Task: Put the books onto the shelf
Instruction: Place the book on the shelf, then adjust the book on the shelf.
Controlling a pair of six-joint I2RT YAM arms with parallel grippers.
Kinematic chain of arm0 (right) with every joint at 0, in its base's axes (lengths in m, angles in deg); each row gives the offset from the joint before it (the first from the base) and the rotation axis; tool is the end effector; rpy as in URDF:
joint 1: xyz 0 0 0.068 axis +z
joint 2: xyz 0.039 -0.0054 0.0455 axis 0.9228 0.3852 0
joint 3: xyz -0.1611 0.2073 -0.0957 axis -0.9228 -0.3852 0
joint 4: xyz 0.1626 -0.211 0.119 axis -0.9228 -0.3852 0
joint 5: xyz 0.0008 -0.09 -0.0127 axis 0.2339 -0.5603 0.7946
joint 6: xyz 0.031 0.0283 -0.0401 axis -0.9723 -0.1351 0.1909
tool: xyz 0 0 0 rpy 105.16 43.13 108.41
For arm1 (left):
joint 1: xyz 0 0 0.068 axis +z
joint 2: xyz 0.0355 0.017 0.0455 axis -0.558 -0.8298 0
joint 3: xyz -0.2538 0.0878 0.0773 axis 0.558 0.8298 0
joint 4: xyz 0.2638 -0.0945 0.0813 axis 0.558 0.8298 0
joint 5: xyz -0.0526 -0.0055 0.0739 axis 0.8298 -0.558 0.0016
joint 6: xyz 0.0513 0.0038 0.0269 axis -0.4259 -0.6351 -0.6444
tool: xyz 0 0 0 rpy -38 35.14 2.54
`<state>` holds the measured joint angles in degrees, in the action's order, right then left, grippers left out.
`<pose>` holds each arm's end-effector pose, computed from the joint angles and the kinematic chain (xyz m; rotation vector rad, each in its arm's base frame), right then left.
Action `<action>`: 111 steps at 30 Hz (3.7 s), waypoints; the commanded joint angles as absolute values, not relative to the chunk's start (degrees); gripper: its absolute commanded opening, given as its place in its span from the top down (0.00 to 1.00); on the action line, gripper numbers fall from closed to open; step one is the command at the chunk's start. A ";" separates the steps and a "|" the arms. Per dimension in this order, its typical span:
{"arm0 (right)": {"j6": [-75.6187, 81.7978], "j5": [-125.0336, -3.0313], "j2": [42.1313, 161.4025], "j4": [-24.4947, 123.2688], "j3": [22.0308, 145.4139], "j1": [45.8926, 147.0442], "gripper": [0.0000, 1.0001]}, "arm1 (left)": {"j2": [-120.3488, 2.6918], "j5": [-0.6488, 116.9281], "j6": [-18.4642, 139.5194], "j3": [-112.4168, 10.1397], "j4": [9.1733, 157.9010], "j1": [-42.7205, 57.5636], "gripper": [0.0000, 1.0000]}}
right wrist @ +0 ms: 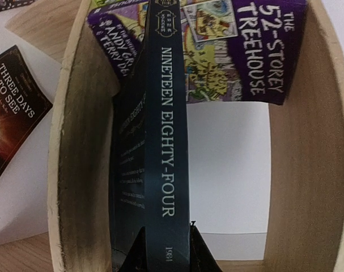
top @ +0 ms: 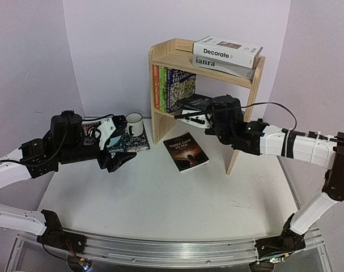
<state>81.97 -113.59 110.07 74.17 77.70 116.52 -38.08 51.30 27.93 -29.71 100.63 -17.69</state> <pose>0.2844 0.2866 0.3552 -0.9738 1.2398 -0.8591 0.1564 -0.1991 0.3379 1.1502 1.5365 -0.3847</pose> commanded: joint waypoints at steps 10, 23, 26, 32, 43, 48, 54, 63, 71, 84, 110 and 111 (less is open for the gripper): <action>77.85 -113.66 111.23 82.58 74.87 114.46 1.00 | -38.39 52.16 28.03 -29.50 97.08 -17.41 0.14; 70.27 -111.34 112.88 72.23 79.86 109.12 0.94 | -39.69 52.23 27.68 -29.25 96.52 -17.43 0.14; 69.80 -110.70 112.17 71.63 79.33 109.09 0.75 | -39.61 52.17 27.79 -28.92 96.53 -17.41 0.14; 68.10 -107.46 109.19 67.43 78.71 109.09 0.48 | -39.23 52.36 27.84 -28.84 96.52 -17.41 0.14; 61.17 -95.40 104.98 52.96 82.20 109.18 0.30 | -41.34 53.00 27.77 -29.68 96.36 -17.41 0.13; 59.16 -96.11 106.42 51.76 84.69 109.18 0.46 | -41.89 53.37 27.88 -29.76 95.97 -17.42 0.14; 56.86 -95.34 108.48 50.54 87.47 109.18 0.60 | -41.88 53.16 28.12 -29.65 95.83 -17.45 0.14; 52.85 -91.46 111.42 45.53 89.75 109.18 0.62 | -41.81 53.07 28.28 -29.21 95.67 -17.43 0.13; 50.71 -91.18 111.28 43.59 88.08 109.18 0.64 | -42.16 53.41 27.75 -29.34 95.66 -17.43 0.13; 50.34 -93.45 111.49 43.04 86.15 109.18 0.68 | -42.01 53.56 27.77 -29.16 95.57 -17.41 0.13; 51.56 -106.56 110.63 39.06 84.03 109.18 0.69 | -42.67 53.43 27.80 -28.90 95.53 -17.41 0.13; 51.49 -107.06 110.43 38.84 83.81 109.18 0.69 | -42.74 53.54 27.85 -28.97 95.51 -17.46 0.13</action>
